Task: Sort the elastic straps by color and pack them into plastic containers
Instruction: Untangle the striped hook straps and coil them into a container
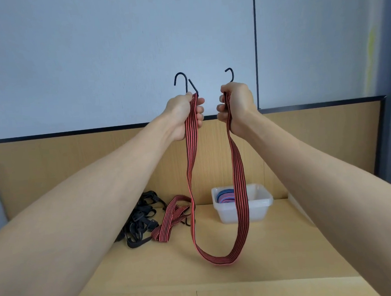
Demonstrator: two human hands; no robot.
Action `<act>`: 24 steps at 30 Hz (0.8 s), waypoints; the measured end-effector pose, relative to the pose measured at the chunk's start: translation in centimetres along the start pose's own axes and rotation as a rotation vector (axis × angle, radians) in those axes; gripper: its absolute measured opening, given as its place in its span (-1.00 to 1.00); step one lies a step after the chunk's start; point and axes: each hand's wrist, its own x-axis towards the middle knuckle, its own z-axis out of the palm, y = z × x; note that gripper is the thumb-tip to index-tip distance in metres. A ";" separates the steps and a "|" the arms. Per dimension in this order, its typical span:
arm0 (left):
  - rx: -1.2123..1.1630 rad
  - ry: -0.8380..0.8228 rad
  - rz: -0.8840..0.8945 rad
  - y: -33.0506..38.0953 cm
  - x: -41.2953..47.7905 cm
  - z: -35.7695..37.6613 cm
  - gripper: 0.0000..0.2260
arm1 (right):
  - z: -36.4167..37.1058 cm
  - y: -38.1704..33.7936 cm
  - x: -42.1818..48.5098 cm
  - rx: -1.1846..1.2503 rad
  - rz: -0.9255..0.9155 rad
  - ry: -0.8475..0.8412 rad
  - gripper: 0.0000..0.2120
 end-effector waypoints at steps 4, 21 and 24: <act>-0.004 0.002 -0.011 0.1 -0.3 0.5 -0.69 | 0.6 -0.6 0.2 -0.042 -0.026 0.045 -0.89; -0.030 -0.047 -0.032 0.6 -0.8 1.1 -0.70 | 1.8 -0.9 0.0 -0.058 -0.017 0.036 -0.74; -0.026 -0.043 -0.026 0.6 -1.0 1.0 -0.70 | 1.7 -0.7 0.0 -0.089 -0.009 0.034 -0.82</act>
